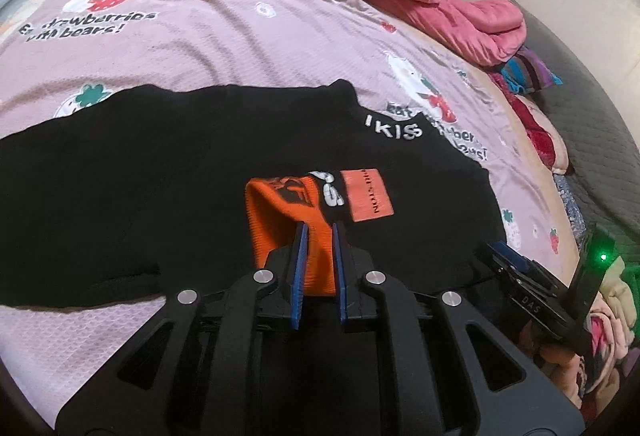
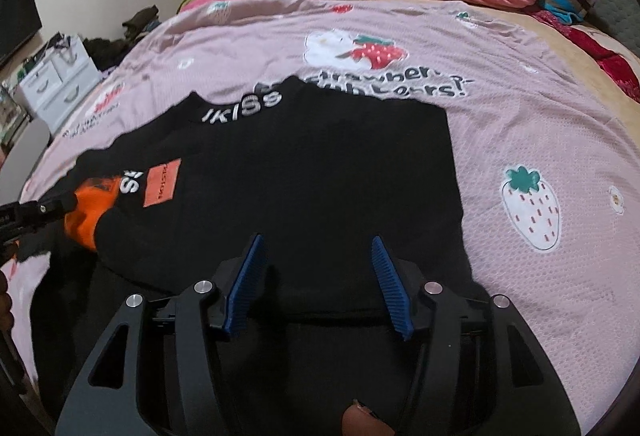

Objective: Fold small clothes

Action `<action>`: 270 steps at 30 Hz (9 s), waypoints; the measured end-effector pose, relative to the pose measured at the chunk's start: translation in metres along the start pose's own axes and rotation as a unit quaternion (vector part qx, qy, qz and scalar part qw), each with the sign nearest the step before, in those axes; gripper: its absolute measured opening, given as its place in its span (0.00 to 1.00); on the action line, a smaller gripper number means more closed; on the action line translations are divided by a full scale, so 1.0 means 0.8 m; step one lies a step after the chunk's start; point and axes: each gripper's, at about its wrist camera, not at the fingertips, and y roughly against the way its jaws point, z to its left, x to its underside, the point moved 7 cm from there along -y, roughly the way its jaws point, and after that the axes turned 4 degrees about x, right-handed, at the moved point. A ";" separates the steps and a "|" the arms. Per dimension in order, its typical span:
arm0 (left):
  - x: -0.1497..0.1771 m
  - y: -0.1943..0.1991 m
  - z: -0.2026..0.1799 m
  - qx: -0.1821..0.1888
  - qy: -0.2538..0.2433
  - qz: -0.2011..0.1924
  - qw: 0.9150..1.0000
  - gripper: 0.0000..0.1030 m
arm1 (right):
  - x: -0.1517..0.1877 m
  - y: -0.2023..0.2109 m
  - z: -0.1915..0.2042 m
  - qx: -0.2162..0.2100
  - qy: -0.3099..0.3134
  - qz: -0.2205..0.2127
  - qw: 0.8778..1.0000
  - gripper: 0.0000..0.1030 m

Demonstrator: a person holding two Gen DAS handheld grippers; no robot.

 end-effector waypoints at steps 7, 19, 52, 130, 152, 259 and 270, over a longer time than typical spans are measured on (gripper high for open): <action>0.010 0.006 0.019 -0.026 -0.010 0.005 1.000 0.09 | 0.000 0.000 0.011 -0.018 -0.002 -0.001 1.000 0.61; 0.021 0.026 0.049 -0.072 -0.031 0.001 0.997 0.28 | -0.001 0.012 0.059 -0.037 0.027 -0.019 0.999 0.68; 0.035 0.169 0.215 -0.179 0.068 -0.093 0.977 0.91 | 0.004 0.063 0.232 -0.110 0.105 -0.069 0.986 0.94; -0.056 0.219 0.113 0.003 0.095 -0.204 0.974 0.08 | 0.076 0.118 0.172 -0.085 -0.055 -0.063 0.993 0.95; -0.054 0.135 -0.043 0.076 0.009 -0.159 0.984 0.08 | 0.090 0.137 0.059 -0.045 -0.164 -0.075 0.983 0.95; -0.041 0.011 0.007 -0.034 -0.044 -0.029 0.998 0.91 | -0.053 0.076 0.029 0.048 0.020 -0.102 0.993 0.06; -0.030 -0.005 0.004 -0.047 -0.059 -0.010 0.997 0.91 | -0.029 0.041 -0.003 0.064 -0.016 -0.060 0.996 0.16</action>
